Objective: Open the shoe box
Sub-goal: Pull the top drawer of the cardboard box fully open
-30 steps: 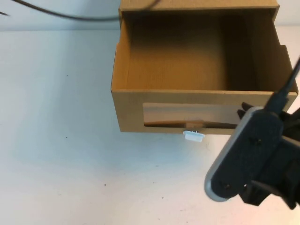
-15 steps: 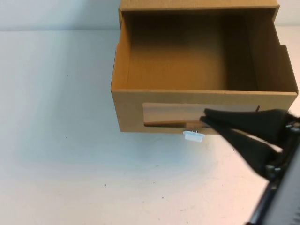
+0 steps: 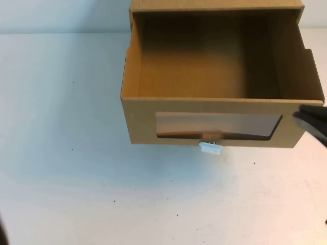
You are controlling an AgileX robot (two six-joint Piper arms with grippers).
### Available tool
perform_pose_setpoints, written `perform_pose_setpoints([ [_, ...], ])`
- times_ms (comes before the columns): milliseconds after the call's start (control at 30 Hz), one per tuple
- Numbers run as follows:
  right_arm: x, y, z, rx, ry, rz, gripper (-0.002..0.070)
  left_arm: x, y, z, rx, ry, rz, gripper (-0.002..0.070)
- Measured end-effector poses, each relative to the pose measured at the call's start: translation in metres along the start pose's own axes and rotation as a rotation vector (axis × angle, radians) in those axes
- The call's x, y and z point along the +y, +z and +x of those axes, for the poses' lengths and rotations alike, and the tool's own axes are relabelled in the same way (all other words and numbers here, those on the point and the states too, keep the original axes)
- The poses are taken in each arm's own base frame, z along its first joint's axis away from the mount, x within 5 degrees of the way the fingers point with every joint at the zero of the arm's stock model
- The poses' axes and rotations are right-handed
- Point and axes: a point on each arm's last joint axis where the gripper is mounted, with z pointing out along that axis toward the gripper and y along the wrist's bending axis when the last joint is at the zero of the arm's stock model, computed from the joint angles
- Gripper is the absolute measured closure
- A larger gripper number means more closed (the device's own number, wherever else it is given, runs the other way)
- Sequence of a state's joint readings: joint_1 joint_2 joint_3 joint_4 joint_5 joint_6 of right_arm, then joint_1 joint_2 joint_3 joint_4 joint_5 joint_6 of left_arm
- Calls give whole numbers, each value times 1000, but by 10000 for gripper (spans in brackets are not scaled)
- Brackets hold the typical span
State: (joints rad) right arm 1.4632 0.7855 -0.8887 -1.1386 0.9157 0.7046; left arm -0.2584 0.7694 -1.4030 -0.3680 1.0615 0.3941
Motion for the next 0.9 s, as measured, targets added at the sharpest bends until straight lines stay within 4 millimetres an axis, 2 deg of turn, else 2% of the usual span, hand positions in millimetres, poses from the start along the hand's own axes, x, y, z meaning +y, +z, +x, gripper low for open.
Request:
perform_pose_setpoints([
  [100, -2, 0, 4, 49, 10, 25, 690, -9, -6, 43, -19, -20, -24, 680],
  [200, -3, 0, 6, 63, 11, 34, 689, -17, -16, 73, -102, -25, -64, 680],
  [300, -3, 0, 6, 66, 12, 31, 689, -22, -26, 93, -194, -23, -102, 680],
  [467, -3, 0, 6, 67, 12, 32, 689, -25, -31, 111, -266, -23, -133, 680],
  [900, -3, 0, 7, 69, 12, 34, 690, -19, -10, 129, -221, -25, -164, 680],
])
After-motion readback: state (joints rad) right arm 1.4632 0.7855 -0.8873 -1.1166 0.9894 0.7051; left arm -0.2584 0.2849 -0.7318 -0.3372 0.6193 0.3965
